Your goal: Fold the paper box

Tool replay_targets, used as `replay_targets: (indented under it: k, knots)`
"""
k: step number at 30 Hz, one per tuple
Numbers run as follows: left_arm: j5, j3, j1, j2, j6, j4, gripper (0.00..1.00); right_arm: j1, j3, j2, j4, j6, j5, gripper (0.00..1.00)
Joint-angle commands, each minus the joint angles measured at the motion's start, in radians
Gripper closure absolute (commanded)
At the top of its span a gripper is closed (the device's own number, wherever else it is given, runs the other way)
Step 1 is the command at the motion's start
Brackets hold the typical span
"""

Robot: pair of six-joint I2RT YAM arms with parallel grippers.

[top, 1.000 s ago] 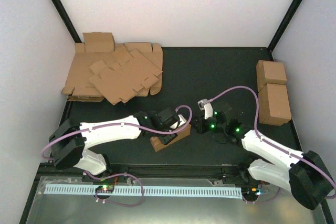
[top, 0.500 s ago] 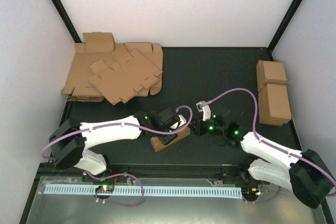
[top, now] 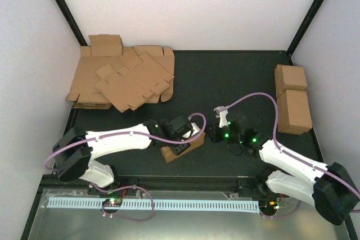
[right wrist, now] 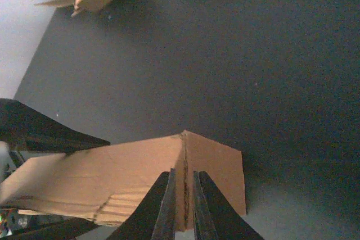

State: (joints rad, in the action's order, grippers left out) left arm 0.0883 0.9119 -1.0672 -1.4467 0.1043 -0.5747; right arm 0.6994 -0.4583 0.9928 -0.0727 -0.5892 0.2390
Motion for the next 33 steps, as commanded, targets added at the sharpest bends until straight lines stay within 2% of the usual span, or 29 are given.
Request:
replay_targets:
  k: [1,9,15,20,25,33]
  knots:
    - [0.004,0.013,-0.005,-0.018,-0.006,-0.014,0.45,0.006,0.02,0.029,0.016,-0.031,0.039,0.86]
    - [0.002,0.017,-0.006,-0.022,-0.007,-0.013,0.45,0.006,0.03,0.016,0.037,-0.079,0.096,0.84]
    - [0.001,0.019,-0.007,-0.023,-0.003,-0.016,0.45,0.006,0.033,0.038,0.069,-0.176,0.162,0.84]
    - [0.001,0.021,-0.006,-0.025,-0.005,-0.015,0.45,0.007,0.025,0.007,0.042,-0.202,0.137,0.8]
    - [0.001,0.021,-0.007,-0.027,-0.005,-0.017,0.45,0.007,0.019,-0.001,0.038,-0.259,0.148,0.84]
    - [0.001,0.019,-0.008,-0.024,-0.005,-0.017,0.46,0.008,0.019,-0.013,0.044,-0.335,0.144,0.75]
